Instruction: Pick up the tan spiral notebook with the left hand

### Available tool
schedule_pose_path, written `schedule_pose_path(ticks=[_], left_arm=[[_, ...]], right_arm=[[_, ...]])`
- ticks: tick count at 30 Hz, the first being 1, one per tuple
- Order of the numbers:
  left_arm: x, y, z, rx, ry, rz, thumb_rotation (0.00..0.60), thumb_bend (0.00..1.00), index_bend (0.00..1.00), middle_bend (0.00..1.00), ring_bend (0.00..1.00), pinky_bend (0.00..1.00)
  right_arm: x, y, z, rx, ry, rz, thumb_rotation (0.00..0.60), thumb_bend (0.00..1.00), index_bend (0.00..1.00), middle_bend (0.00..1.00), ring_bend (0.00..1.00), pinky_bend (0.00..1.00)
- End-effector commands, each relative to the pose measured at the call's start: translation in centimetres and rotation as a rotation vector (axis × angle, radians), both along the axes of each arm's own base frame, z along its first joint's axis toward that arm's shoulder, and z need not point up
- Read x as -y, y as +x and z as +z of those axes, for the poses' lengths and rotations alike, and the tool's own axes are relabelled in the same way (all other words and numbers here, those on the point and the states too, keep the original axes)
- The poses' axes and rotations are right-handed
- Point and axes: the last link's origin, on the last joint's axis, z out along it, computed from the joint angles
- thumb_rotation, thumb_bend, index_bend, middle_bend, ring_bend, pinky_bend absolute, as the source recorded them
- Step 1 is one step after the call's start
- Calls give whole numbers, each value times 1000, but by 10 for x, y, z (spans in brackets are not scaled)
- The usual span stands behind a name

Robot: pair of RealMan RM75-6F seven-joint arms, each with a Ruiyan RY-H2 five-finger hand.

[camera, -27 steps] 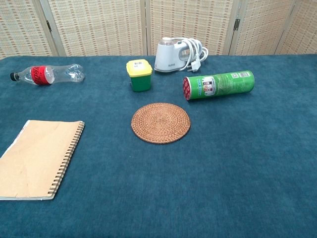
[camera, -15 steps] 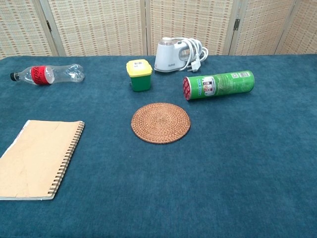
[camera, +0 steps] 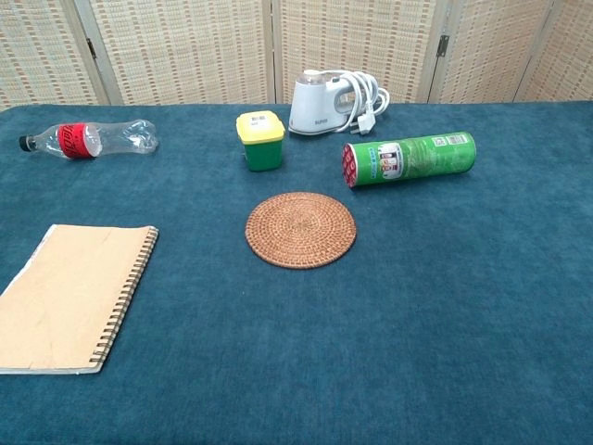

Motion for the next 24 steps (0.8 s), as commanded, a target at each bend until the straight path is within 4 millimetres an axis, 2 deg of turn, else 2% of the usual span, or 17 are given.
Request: schedule_pose_path(ticks=[1,11,16,24], left_arm=[[-14,-7,-17,-5,-79,-93,600,229,216,74,42,180],[-35,-30,-39,-64,-147,-202,600,182,216,96,45,180],[-42,-44,-48,-56,-148,-196,600,155,216,99,47,180],[-45,-50,-59,-98,-159,-240,600,152,216,103,48,180]], right_arm=[[-1,1,0,2,-3,-2,600,294,19,126,50,115],[0,5,-3,-5,6,-4,600,294,19,126,50,115],[-1,7,-2,-7,-3,-5,600,294,19,126,50,115],[-3,8,-1,-13,-7,-12,600,294,19,126,50,115]])
